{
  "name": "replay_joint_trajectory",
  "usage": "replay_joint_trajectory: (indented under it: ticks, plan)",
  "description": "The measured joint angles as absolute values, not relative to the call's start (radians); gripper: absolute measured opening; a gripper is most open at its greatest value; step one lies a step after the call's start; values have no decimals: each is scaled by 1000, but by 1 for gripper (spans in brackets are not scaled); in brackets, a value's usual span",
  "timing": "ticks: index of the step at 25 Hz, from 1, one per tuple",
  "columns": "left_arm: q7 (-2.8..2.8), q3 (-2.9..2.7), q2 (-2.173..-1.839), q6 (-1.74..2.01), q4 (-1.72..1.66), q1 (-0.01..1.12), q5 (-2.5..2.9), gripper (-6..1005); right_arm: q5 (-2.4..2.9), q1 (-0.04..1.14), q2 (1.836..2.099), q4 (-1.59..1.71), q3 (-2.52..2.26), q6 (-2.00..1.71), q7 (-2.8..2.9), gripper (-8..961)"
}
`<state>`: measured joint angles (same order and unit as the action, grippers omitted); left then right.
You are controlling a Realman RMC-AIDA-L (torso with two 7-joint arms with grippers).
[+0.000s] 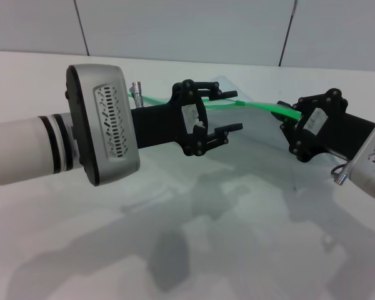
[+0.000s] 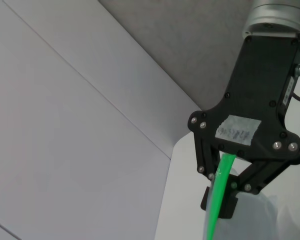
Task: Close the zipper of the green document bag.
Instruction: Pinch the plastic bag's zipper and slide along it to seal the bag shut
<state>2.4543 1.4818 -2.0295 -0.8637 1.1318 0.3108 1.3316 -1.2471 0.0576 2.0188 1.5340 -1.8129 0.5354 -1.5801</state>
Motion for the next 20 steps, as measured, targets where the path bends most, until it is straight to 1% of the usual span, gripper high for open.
replay_joint_trajectory:
  ticks: [1,8,20]
  plan:
    - [2457,1482,-2030,-864,1132,311,1332,529,-1247,57,2019,1534,-1813,535,-1580,80]
    - [2469,1489,-2032,-857,1132,309,1325,476,-1247,57,2019,1535,-1813,535,-1579,84]
    - [2496,1490,-2033,-841,1124,314,1304,445,-1247,54,2019,1554,-1822,539,-1578,90]
